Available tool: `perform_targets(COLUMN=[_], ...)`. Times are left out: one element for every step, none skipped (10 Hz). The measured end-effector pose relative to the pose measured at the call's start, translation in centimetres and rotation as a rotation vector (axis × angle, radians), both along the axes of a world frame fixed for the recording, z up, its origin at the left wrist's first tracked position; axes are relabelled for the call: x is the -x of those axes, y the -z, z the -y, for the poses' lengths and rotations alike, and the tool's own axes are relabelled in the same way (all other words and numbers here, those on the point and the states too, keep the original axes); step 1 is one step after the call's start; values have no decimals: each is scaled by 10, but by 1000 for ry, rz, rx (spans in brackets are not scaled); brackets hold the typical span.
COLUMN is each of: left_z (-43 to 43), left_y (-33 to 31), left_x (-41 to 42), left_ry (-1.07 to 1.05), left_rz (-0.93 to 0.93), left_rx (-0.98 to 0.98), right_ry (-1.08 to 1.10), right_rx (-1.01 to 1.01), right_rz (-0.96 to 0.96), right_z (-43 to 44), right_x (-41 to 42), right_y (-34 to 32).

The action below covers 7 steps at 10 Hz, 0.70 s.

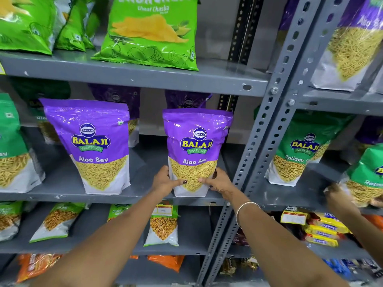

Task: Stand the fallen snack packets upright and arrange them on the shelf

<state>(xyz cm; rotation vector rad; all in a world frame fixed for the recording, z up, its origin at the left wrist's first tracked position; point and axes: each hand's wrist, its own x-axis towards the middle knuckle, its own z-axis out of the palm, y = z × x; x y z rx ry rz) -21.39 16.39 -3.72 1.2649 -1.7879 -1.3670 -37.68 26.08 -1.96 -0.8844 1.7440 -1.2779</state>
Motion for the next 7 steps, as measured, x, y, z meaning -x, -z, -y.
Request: perform_targets(left_z=[-4,-4,-2,-1,1,-1,0], left_y=[-2,-2,-5,-5,-4,-4,-5], left_x=[0,0,1,2,3,3,0], left_ry=[-5,5,12,13,17,24,42], left_rz=[7,18,32,48,48,42,82], left_rx=[2,2,2,4,0,-2,-19], right_ry=[7,10,18,45,45,38,48], right_rx=[-3,-5,2,-1,8,-8,30], right_rz=[-13,5,16,20,23,19,7], right_z=[-4,-3,-1,0,2,2,3], right_x=[-5,-3,-3,-3,0,-1,-2], right_y=[-5,-2,0,2,5,4,3])
